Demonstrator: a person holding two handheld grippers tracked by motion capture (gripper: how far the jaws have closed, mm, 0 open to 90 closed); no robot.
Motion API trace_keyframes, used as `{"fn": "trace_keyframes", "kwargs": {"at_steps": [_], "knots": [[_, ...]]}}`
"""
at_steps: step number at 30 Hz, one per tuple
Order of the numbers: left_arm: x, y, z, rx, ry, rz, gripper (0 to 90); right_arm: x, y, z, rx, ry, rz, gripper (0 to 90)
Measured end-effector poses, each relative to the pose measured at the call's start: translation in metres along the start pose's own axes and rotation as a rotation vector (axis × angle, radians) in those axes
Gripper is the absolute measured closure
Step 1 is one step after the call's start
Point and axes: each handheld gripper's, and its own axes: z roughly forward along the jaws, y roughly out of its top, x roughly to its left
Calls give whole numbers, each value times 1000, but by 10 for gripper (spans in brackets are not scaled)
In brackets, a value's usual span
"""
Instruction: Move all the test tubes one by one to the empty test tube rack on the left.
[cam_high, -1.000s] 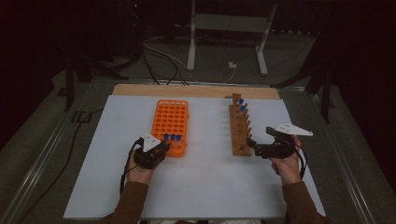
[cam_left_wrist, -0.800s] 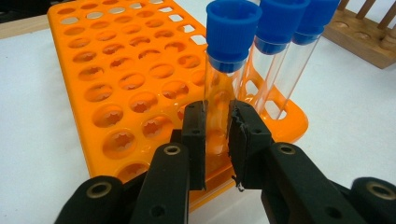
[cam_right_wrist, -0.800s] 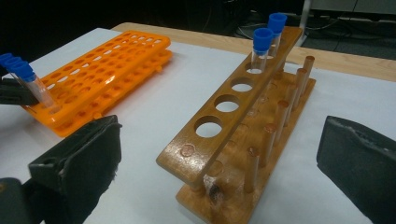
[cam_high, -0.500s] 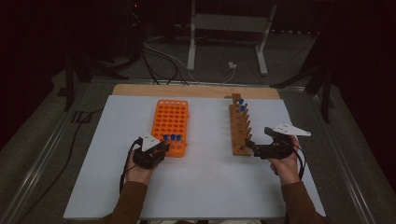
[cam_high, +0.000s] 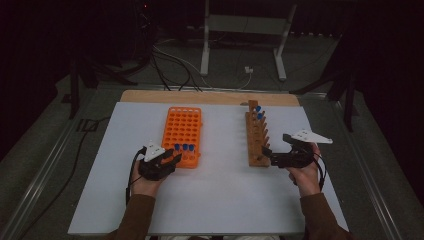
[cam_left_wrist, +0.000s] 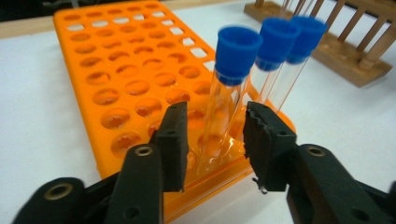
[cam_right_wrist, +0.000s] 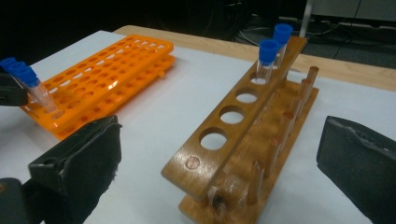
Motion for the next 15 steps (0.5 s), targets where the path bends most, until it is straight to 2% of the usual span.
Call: {"fn": "trace_keyframes", "kwargs": {"at_steps": [3,7,10,15], "knots": [[0,1,-6,-39,-16,-7,566,1,4,0,-10,4,-5,0],[0,2,-11,-65,-49,-42,469,1,10,0,-19,6,-13,0],[0,1,-14,-80,-31,-42,411,1,15,2,-29,9,-13,0],[1,2,-18,-109,-4,-75,265,-2,24,11,-16,-18,-30,0]]}}
